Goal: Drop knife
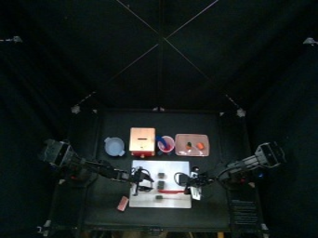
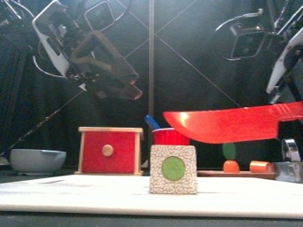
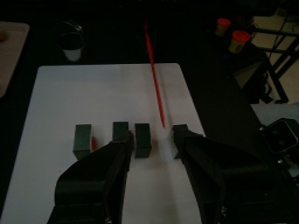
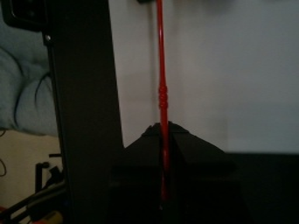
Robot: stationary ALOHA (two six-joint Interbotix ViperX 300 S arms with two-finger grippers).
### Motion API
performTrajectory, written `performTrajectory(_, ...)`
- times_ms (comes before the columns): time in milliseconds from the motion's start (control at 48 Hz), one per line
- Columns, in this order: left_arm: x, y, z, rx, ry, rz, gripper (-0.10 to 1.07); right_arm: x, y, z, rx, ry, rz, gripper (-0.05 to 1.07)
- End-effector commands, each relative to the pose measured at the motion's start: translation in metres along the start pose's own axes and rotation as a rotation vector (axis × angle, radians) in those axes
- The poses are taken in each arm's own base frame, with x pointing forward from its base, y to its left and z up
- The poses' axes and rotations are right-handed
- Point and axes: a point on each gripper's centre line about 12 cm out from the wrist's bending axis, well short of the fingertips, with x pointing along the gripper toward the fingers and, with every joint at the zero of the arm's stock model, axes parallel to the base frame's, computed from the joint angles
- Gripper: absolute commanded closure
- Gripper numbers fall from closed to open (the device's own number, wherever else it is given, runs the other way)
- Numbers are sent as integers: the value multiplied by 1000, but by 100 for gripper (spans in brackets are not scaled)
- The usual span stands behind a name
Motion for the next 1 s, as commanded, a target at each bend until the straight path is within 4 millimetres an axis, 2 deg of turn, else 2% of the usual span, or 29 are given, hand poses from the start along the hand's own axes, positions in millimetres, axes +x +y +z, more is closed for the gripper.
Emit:
performTrajectory(0,-6,3,13,-3,-53,5,17,-13,-1,-7,45,-22,34,73)
performTrajectory(125,-12,6,14,-6,-72,12,17,-21,-8,-25,96,4,49,70)
performTrajectory(250,-17,10,14,-9,-83,21,17,-26,-17,-39,143,7,59,60)
performTrajectory(354,-19,10,14,-10,-93,24,17,-28,-25,-44,166,-2,49,45)
performTrajectory(458,-21,11,13,-10,-99,24,17,-29,-31,-47,174,-8,38,25)
performTrajectory(625,-21,11,11,-8,-94,25,17,-33,-34,-44,146,-25,23,-2)
performTrajectory(729,-22,12,11,-8,-96,29,17,-39,-34,-34,116,-69,16,-2)
performTrajectory(979,-23,22,10,-17,-102,56,17,-57,-30,6,-34,-284,-20,-1)
